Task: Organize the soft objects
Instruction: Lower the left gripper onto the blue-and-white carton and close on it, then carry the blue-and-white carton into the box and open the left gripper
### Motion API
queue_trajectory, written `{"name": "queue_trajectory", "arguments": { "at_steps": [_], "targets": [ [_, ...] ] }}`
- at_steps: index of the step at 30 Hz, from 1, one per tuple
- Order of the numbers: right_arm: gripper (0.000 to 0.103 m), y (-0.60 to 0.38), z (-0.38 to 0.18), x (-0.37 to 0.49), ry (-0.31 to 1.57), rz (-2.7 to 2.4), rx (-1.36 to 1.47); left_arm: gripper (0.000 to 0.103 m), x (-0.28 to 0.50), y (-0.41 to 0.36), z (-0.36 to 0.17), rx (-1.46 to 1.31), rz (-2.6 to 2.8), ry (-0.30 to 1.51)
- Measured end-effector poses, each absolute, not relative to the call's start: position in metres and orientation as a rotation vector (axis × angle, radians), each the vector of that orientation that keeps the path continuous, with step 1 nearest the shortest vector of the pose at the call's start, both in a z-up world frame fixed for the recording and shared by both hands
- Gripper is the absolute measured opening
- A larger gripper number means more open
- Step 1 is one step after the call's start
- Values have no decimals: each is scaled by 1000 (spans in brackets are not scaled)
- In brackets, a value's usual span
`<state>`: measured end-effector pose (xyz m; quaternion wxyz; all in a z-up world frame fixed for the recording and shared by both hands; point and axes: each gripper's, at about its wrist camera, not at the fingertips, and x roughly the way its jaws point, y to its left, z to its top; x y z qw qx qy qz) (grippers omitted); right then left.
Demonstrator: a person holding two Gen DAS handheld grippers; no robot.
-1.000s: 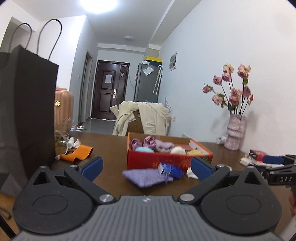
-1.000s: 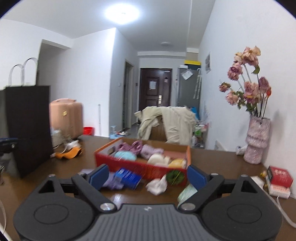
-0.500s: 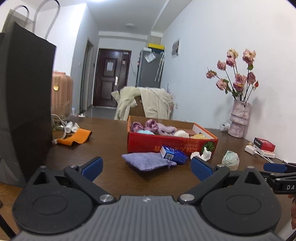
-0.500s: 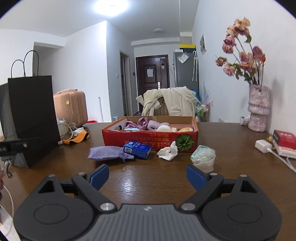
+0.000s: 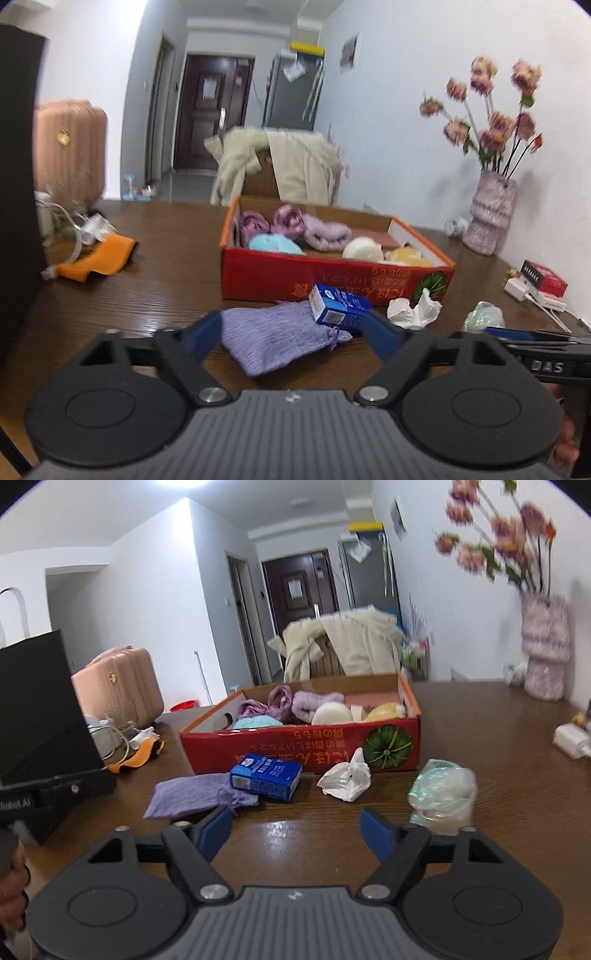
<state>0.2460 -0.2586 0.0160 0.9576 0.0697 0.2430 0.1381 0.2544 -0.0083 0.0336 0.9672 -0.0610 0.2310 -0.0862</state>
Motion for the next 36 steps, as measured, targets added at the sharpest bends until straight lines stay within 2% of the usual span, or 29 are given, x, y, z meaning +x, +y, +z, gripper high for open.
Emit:
{"name": "queue_trajectory", "arguments": {
  "at_steps": [1, 4, 8, 14, 16, 19, 28, 36],
  "targets": [
    [66, -258, 14, 257, 505, 284, 151, 69, 266, -11, 33, -128, -184, 484],
    [58, -255, 8, 294, 560, 305, 197, 61, 303, -22, 29, -133, -216, 524],
    [50, -252, 0, 338, 606, 341, 277, 41, 354, -34, 20, -156, -259, 612],
    [41, -244, -20, 396, 678, 359, 366, 19, 399, -40, -3, -215, -295, 705],
    [31, -243, -27, 405, 690, 373, 389, 19, 402, -38, -10, -242, -307, 714],
    [25, -243, -33, 410, 683, 393, 419, 19, 406, -31, -15, -289, -322, 722],
    [23, -244, -31, 407, 667, 391, 416, 18, 397, -33, -5, -315, -319, 708],
    [23, -238, 24, 337, 546, 375, 326, 18, 319, -26, 39, -371, -368, 601]
  ]
}}
